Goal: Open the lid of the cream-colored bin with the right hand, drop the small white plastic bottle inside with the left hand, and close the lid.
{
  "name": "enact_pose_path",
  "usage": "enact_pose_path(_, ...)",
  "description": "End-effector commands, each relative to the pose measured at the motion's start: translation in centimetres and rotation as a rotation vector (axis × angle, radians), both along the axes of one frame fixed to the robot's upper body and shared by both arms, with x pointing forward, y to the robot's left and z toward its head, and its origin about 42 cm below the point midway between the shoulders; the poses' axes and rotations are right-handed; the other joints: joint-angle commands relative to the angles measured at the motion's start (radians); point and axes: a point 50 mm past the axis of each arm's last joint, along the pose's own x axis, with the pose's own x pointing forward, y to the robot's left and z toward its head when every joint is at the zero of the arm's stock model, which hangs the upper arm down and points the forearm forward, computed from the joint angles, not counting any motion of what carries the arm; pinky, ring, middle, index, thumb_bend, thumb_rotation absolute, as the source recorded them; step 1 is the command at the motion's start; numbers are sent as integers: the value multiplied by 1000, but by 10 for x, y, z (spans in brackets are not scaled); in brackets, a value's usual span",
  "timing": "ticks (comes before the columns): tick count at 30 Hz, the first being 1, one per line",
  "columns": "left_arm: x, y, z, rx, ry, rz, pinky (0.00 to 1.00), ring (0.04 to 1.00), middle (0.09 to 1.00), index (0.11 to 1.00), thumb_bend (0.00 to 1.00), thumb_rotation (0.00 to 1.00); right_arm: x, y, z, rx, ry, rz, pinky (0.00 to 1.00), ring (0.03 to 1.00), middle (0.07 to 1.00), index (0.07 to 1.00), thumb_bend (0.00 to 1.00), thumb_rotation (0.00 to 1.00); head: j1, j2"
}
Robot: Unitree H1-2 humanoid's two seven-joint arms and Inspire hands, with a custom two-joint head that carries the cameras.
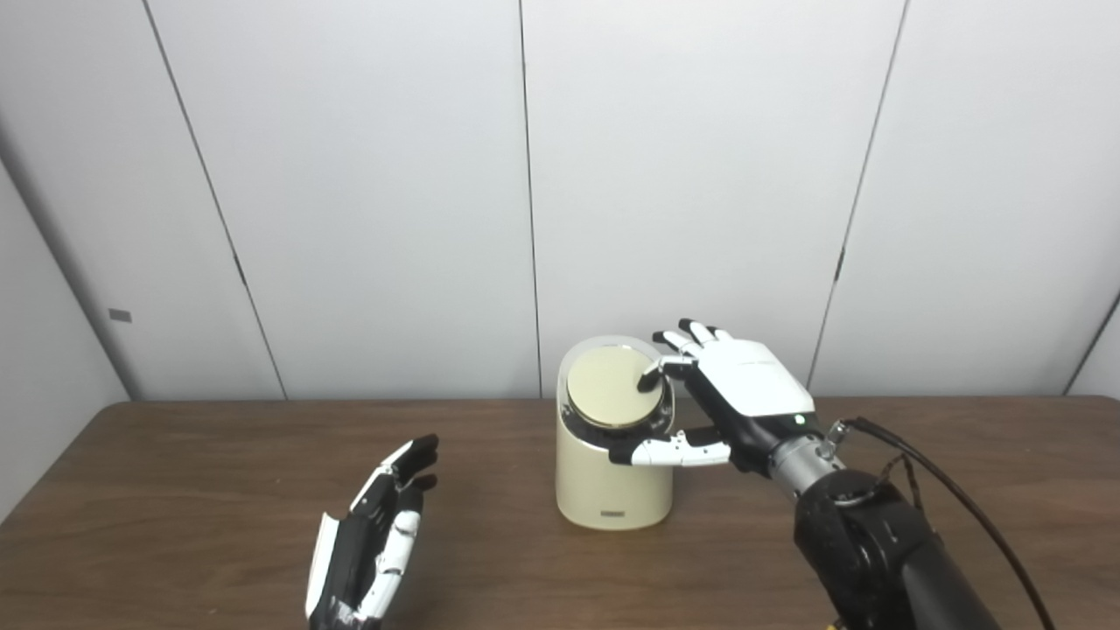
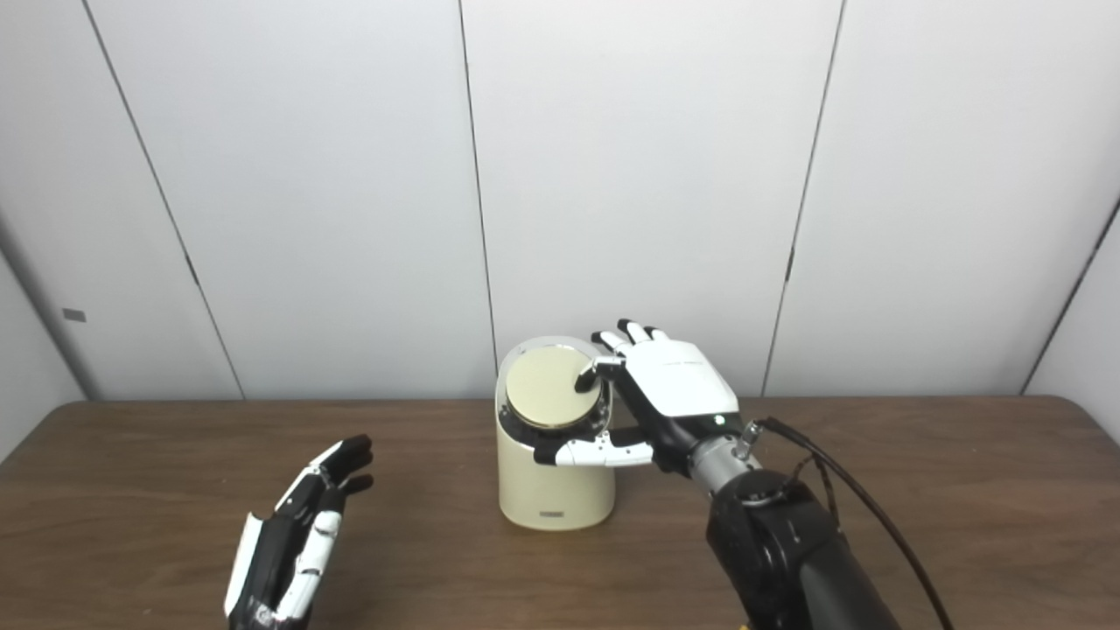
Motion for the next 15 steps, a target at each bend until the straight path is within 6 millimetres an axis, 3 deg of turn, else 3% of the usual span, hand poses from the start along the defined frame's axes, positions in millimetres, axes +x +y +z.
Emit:
enact_pose_path(1,0,-2,7,-3,-43,1,805,859,865,837,371,768,-2,7,20,6,-70,30,988,1000,939,702,905,957,1,1)
enact_pose_path(15,0,-2,8,-5,-45,-2,799,856,865,836,361,759,-3,11,19,10,-49,42,1000,1000,958,720,907,941,0,2)
